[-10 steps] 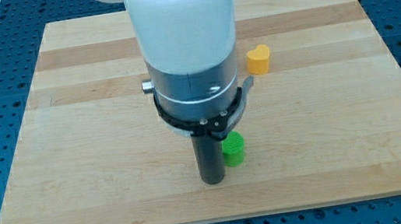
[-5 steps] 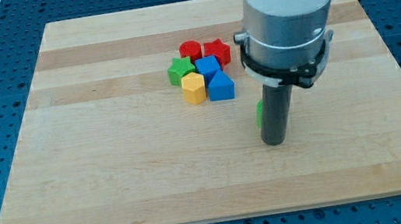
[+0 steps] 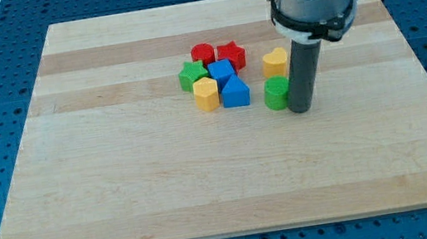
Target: Push the green circle right side of blue triangle
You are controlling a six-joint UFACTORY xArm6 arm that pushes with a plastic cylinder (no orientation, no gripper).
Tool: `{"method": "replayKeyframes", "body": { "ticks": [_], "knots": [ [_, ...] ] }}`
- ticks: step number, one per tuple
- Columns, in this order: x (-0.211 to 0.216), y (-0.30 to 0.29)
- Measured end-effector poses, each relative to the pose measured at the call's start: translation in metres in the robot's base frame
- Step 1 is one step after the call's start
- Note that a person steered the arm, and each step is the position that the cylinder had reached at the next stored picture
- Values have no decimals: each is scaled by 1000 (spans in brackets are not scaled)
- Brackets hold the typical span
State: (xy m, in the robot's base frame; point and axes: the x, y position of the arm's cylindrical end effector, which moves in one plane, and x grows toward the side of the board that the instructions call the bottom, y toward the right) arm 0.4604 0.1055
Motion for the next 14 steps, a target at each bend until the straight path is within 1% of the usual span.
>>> {"method": "replayKeyframes", "body": {
  "ticks": [6, 7, 9, 12, 14],
  "knots": [
    [-21, 0],
    [-21, 0],
    [-2, 0],
    [-14, -22],
    [-16, -25]
  ]
}}
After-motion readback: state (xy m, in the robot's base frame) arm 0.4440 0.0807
